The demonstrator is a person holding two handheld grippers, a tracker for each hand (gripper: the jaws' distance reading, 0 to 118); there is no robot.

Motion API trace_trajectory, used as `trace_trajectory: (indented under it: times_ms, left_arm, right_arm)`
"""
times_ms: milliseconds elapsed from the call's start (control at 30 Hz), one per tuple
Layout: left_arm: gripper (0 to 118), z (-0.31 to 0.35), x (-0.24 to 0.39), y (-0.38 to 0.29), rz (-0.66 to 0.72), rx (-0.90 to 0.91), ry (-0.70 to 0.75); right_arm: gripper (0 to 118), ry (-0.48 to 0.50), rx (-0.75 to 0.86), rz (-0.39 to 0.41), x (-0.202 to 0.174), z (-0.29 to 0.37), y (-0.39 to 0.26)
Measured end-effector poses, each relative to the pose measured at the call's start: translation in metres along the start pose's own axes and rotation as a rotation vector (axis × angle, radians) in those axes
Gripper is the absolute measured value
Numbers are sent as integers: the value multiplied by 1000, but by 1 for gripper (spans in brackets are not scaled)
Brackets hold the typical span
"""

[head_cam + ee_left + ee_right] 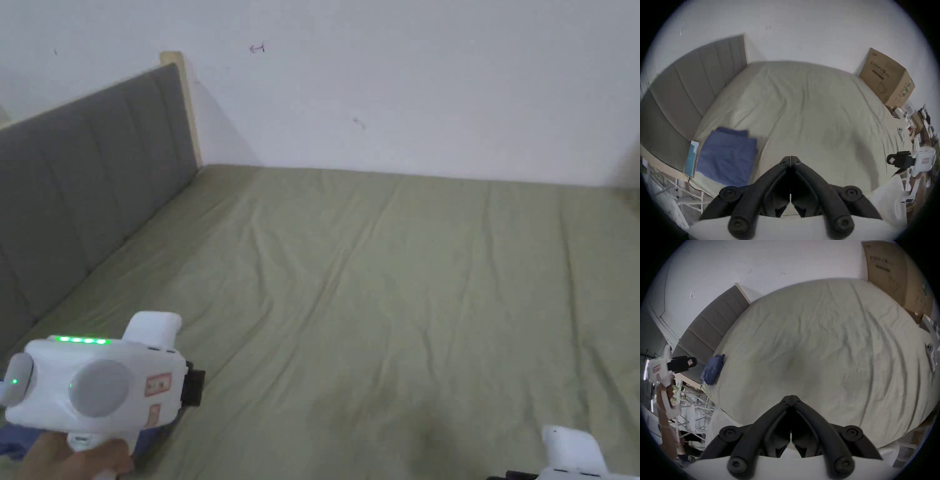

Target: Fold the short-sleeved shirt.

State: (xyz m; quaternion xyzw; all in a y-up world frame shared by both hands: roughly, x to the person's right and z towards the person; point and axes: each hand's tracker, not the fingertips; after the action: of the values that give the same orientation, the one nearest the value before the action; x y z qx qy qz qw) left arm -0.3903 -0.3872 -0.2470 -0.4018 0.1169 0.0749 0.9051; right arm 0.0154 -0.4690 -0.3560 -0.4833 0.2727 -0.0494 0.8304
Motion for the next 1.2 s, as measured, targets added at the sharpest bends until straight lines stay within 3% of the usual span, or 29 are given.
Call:
trace_trajectory:
  times_ms: [167,300,467,633,733,900,967,1000,1033,1067,1100,1133,1200]
  left_arm:
    - [0,55,56,-7,-11,200,-14]
    - [0,94,92,-3,-29,323,1]
    - [0,142,128,1,-78,503,44]
    - [0,166,149,-2,-60,623,75]
    - [0,172,159,-6,-59,650,97]
    - [0,176,165,-16,-67,674,109]
    - [11,174,165,-17,-72,687,115]
    - [30,174,166,-17,-75,684,123]
    - [46,174,166,-19,-76,687,132]
    - [65,174,166,-20,-78,691,133]
    - [86,174,167,-19,-79,696,132]
    - [96,174,168,-20,-80,701,130]
    - [106,176,169,-22,-76,720,128]
  right_arm:
    - [0,-60,174,60,-14,47,5]
    - [0,-176,338,114,-29,87,17]
    - [0,-275,554,230,-57,156,24]
    - [0,-293,721,180,-68,196,27]
    - [0,-379,792,195,-75,206,23]
    - [0,-401,850,204,-76,210,13]
    - [0,-418,861,208,-76,209,9]
    - [9,-418,860,205,-75,209,9]
    - [26,-416,855,203,-75,209,8]
    - [52,-410,856,200,-73,208,7]
    - [90,-408,855,196,-73,206,6]
    - [107,-413,853,192,-72,205,5]
    - [112,-417,858,189,-71,202,2]
